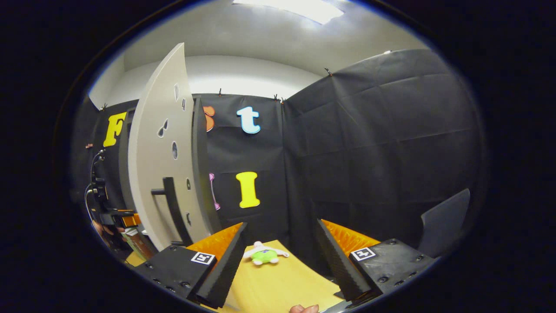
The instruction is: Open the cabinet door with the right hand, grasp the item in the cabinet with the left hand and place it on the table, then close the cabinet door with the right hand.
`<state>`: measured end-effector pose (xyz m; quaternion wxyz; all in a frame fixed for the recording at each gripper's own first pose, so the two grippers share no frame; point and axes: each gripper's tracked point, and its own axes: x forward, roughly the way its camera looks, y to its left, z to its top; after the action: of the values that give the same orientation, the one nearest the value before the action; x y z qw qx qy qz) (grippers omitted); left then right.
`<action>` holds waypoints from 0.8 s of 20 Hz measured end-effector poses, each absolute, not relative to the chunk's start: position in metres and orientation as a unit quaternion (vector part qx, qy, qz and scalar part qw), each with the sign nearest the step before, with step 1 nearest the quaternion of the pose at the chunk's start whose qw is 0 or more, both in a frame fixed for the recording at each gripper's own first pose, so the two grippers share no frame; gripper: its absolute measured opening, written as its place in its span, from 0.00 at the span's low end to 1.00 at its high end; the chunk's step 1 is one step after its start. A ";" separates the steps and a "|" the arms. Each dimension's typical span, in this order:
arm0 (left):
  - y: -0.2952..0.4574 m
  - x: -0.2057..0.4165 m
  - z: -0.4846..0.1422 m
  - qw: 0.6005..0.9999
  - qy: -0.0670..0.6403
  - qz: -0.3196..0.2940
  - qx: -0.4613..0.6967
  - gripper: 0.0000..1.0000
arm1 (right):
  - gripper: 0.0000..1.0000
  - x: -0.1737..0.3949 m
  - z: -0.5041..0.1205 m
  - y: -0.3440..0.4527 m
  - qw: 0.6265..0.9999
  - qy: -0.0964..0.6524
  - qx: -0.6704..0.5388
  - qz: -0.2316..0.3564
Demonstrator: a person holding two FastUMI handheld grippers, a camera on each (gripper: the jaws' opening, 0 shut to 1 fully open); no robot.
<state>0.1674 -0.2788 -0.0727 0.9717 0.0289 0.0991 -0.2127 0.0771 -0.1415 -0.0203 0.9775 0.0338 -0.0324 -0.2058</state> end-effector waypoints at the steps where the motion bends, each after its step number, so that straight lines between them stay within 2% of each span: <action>1: -0.285 0.182 -0.077 0.972 0.105 -0.209 0.036 0.95 | 0.97 0.076 -0.023 -0.151 0.977 -0.028 0.025 -0.212; 9: -0.301 0.289 -0.124 0.967 0.168 -0.185 0.060 0.93 | 0.98 0.071 -0.043 -0.214 0.969 -0.012 0.017 -0.246; 16: -0.301 0.347 -0.167 0.958 0.211 -0.177 0.074 0.93 | 0.98 0.084 -0.062 -0.243 0.968 0.021 0.005 -0.250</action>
<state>0.3473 -0.3015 -0.1666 0.9584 0.0743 0.2114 -0.1770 0.0841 -0.2431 -0.0621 0.9680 0.0053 0.0211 -0.2498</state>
